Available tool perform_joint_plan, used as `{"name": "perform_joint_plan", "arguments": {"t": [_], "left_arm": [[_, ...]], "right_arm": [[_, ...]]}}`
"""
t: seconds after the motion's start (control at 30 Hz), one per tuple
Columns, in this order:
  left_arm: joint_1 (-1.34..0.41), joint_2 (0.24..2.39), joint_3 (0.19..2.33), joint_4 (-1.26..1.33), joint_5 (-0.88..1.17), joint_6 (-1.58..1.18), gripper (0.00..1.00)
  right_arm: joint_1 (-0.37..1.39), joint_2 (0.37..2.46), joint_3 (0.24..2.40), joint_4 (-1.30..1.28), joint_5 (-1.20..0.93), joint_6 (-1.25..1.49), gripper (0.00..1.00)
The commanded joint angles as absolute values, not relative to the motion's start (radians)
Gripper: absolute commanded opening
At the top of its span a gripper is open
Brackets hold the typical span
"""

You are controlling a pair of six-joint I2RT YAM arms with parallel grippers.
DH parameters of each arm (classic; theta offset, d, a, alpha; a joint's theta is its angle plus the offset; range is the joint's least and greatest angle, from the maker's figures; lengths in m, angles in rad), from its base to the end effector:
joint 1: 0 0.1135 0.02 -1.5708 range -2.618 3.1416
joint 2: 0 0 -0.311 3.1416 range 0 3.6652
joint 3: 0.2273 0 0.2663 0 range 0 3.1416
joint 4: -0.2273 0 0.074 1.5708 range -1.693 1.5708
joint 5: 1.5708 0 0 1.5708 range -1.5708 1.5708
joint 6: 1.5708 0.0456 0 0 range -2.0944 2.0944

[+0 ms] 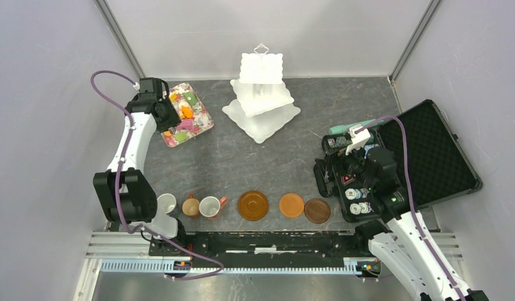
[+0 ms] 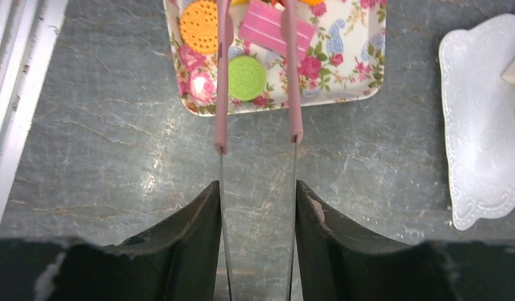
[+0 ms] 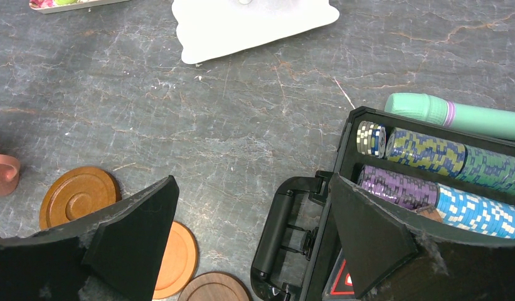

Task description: Serve the afternoon tea

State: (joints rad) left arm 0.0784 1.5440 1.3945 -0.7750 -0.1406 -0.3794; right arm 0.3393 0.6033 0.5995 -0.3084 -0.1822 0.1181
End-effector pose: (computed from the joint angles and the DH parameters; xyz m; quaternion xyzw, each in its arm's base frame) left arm 0.3473 0.0337 0.3500 -0.2363 0.9162 0.0184 0.3232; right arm 0.1261 0.0533 0.3125 -0.1421 0.7943 0.2045 0.5542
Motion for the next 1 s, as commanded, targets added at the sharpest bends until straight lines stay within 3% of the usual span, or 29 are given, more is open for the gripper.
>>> {"name": "perform_joint_plan", "arguments": {"t": [0.0, 0.2, 0.97], "left_arm": [[0.080, 1.525, 1.382, -0.791, -0.041, -0.376, 0.50], [0.080, 1.474, 1.271, -0.715, -0.010, -0.505, 0.49], [0.084, 1.449, 1.205, -0.585, 0.022, -0.779, 0.53]], "right_arm": [[0.337, 0.598, 0.618, -0.279, -0.185, 0.113, 0.98], [0.338, 0.604, 0.607, -0.268, -0.191, 0.124, 0.98], [0.338, 0.592, 0.600, -0.271, -0.185, 0.133, 0.98]]}}
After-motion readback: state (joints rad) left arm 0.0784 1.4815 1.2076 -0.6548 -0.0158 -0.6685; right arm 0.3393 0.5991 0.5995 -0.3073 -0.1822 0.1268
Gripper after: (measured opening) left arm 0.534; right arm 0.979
